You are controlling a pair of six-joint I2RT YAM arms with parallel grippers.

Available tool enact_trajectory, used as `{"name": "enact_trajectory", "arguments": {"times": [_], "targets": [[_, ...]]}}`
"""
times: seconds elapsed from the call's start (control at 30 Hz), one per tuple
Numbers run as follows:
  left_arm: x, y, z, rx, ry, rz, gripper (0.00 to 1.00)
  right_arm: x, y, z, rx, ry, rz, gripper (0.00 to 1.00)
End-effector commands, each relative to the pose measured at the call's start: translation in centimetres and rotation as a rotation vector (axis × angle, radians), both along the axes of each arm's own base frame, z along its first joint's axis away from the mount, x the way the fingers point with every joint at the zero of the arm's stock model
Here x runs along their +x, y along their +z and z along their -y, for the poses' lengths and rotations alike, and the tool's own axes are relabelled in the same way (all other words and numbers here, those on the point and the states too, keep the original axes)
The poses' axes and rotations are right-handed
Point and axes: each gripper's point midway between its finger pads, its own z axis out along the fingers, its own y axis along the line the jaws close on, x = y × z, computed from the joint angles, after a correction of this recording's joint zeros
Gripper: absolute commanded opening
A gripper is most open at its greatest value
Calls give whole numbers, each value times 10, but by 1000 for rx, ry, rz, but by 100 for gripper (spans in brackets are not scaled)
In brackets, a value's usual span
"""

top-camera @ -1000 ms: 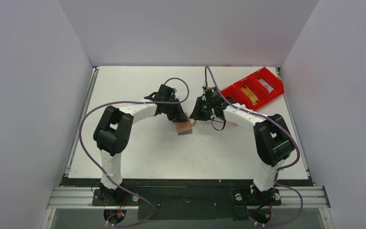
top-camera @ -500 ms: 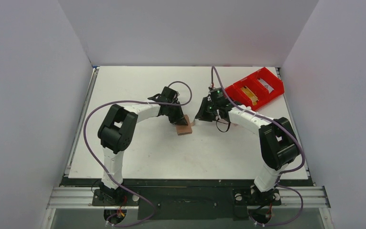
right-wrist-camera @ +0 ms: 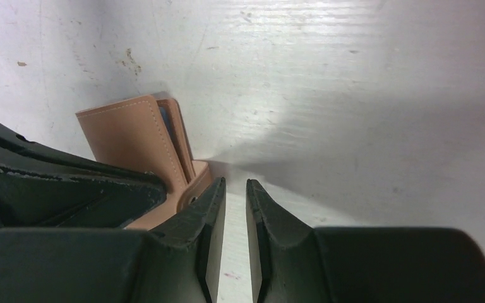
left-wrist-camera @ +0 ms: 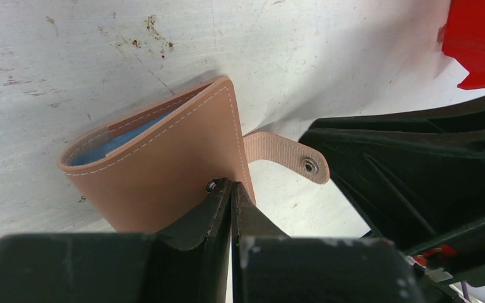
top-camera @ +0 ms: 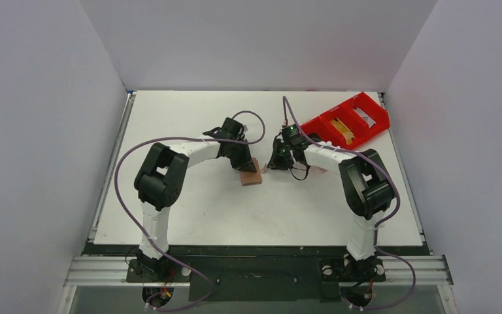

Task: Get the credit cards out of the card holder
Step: Close the card holder at the center of the board.

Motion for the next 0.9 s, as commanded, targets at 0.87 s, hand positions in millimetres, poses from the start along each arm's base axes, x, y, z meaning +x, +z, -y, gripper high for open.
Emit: {"name": "enact_trajectory", "arguments": {"times": [0.87], "targets": [[17, 51, -8, -25, -52, 84, 0, 0, -14, -47, -20, 120, 11, 15]]}}
